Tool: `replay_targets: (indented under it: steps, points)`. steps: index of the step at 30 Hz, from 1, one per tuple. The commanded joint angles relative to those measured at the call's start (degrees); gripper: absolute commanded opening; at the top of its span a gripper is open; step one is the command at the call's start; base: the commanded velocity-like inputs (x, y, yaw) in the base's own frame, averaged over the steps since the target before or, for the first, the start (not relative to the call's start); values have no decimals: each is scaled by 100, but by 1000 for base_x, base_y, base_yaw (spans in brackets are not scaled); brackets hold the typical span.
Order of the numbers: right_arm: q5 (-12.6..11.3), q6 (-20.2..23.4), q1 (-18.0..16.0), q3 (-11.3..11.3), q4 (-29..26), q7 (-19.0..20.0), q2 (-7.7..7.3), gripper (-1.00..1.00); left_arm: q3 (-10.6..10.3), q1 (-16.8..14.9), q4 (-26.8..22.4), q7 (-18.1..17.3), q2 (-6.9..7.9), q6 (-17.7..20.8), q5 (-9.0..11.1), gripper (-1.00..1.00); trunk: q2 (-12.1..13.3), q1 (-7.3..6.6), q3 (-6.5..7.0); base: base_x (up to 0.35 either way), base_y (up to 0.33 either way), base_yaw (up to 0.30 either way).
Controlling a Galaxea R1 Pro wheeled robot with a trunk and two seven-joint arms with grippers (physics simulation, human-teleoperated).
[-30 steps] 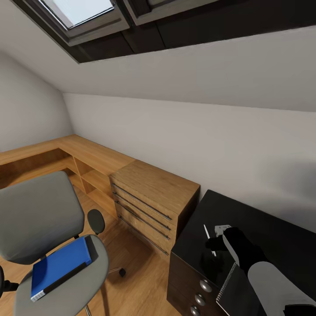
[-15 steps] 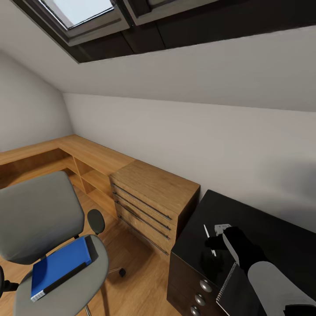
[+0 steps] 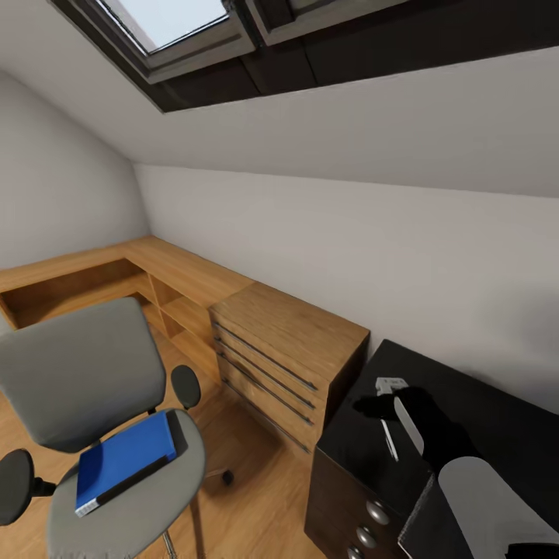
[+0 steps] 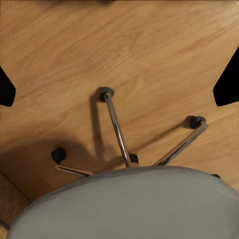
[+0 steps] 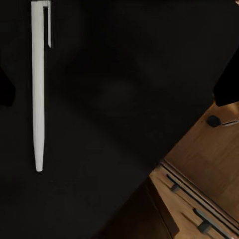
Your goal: In the bedroom, organize the workspace by keeping the computer under the desk, ensuring the monitor is on the desk, placing the keyboard on the desk next to the monitor, placing the mouse on the desk next to the keyboard, moving the folder from the swivel chair onto the desk next to the mouse, stacking the notebook on top of the folder with the pen on top of the notebook, and positioning the swivel chair next to the desk.
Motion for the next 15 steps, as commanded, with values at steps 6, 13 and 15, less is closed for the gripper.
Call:
replay_targets:
  steps: [6, 13, 15]
  points:
    - [-115, -194, -2, 27, -8, -32, -8, 100, 34, -8, 7, -47, 0, -16, 8, 100, -5, 1, -7, 0, 0, 275]
    - [-88, -317, -2, 30, 2, -40, 93, 100, 34, -7, 7, -48, 0, -16, 8, 100, -5, 1, -7, 0, 0, 279]
    - [-82, -384, -2, 30, 5, -42, 127, 100, 34, -8, 7, -48, 0, -16, 8, 100, -5, 1, -7, 0, 0, 279]
